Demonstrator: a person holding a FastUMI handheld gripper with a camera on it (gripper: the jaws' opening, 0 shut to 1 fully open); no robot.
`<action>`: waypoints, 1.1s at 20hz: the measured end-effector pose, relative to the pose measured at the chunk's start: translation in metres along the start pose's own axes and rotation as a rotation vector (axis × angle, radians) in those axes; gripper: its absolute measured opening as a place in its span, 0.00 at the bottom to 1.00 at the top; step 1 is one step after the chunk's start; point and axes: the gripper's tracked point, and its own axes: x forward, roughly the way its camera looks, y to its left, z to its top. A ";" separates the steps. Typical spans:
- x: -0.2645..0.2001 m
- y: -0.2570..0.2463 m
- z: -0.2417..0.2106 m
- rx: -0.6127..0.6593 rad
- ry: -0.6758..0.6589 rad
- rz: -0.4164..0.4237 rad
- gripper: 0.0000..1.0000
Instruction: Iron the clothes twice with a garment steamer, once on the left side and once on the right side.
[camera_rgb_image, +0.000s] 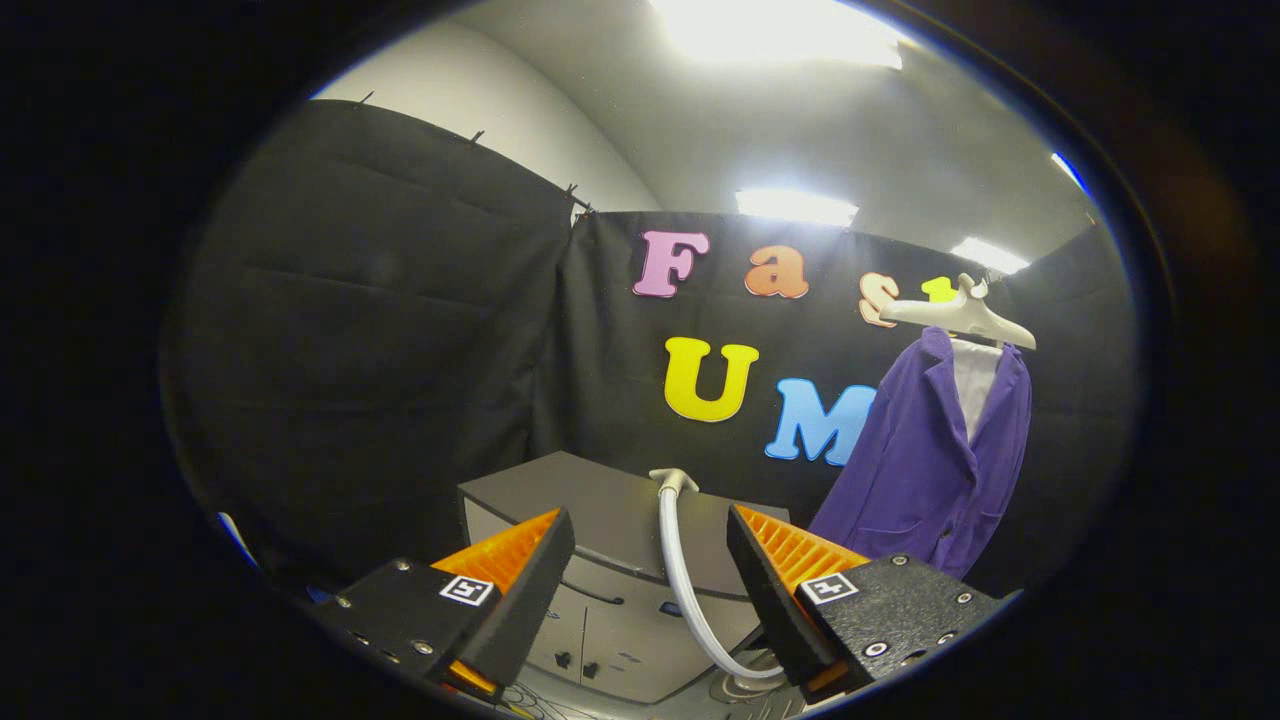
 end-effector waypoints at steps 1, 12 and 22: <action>0.011 -0.004 0.008 -0.004 0.002 -0.013 0.95; 0.188 -0.032 0.013 0.099 0.172 -0.183 0.95; 0.333 -0.028 -0.071 0.128 0.562 -0.262 0.95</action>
